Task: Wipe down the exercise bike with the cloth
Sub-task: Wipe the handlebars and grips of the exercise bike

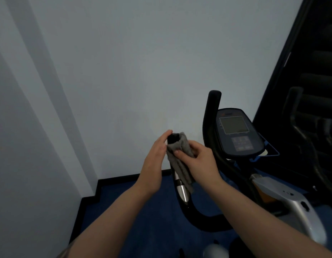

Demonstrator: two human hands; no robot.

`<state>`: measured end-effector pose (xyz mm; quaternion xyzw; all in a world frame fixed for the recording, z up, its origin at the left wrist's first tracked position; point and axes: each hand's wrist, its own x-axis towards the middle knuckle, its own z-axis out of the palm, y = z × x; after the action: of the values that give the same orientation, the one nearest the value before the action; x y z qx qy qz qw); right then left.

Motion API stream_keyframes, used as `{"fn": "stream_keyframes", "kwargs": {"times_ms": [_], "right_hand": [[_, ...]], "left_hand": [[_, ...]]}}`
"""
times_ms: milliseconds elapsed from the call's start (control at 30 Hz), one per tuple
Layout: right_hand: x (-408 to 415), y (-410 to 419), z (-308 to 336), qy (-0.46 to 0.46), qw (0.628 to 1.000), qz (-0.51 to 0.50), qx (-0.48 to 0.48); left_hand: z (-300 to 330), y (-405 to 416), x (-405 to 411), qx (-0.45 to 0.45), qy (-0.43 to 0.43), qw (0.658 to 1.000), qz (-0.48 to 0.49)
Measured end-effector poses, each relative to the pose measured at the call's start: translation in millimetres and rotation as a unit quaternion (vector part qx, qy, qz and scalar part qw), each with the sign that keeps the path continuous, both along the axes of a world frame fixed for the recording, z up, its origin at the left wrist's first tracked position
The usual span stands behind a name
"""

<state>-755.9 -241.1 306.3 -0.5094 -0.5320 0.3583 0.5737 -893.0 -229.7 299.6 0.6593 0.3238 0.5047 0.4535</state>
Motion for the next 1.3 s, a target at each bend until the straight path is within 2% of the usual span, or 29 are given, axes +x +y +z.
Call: {"fn": "stream_keyframes", "kwargs": {"times_ms": [133,267,400,600,767,933,1067,1167,1300], "right_hand": [[3,4,12,-0.014,1.0,0.001,-0.021],[-8,4,18,0.028,0.999,-0.024,-0.001],[-6,-10,7,0.022,0.997,-0.006,-0.07],[-8,0,23,-0.016,0.999,-0.026,-0.021],[-3,-11,11,-0.042,0.996,-0.02,-0.08],[-7,-3,21,-0.08,0.996,-0.036,-0.028],[-1,-13,8,-0.083,0.994,-0.032,-0.065],[-1,-9,14,-0.137,0.987,-0.037,-0.073],[-2,-17,10,-0.137,0.988,-0.034,-0.068]], "left_hand": [[0,1,-1,0.007,0.014,1.0,0.005],[-1,3,-2,0.011,0.011,1.0,0.002],[2,7,-4,0.003,0.01,1.0,-0.001],[1,7,-2,0.006,-0.001,1.0,0.02],[0,8,-1,0.006,0.011,0.999,0.029],[-1,4,1,0.016,0.005,0.999,0.031],[-1,4,4,0.003,-0.013,0.999,0.034],[-2,6,7,-0.01,-0.021,0.999,0.037],[-2,11,2,0.008,0.015,0.999,0.047]]}}
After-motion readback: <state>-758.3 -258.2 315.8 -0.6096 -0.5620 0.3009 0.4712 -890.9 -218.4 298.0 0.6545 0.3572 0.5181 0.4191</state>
